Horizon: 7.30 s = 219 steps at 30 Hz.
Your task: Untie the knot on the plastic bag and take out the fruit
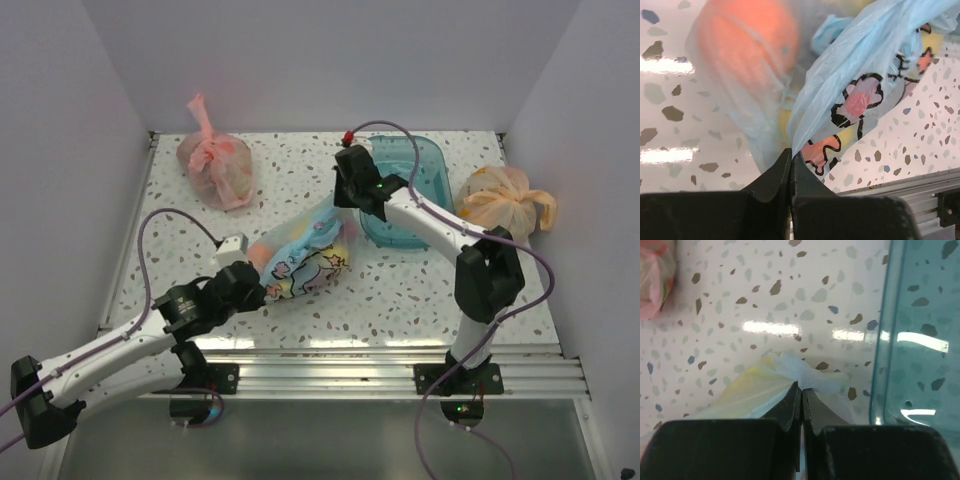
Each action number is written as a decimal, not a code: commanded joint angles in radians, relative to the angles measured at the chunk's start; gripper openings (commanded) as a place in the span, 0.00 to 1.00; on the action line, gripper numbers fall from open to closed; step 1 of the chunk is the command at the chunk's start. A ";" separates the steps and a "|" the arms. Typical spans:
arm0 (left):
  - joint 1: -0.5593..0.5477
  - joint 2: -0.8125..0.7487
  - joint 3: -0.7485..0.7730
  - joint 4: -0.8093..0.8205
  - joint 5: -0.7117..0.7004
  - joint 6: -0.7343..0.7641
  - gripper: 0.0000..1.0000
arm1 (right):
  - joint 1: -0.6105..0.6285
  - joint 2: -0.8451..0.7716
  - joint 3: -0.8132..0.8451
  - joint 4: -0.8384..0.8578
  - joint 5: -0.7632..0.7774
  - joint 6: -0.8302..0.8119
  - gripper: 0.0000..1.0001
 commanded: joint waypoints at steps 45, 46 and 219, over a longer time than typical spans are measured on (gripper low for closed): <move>0.208 0.002 0.040 -0.047 -0.224 0.238 0.00 | 0.215 -0.198 -0.051 -0.168 -0.351 -0.785 0.09; 0.229 0.008 0.037 -0.045 -0.215 0.240 0.00 | 0.215 -0.242 -0.063 -0.136 -0.316 -0.766 0.07; 0.589 0.000 -0.017 0.232 0.051 0.289 0.00 | 0.425 -0.438 -0.113 -0.414 -0.083 -0.353 0.92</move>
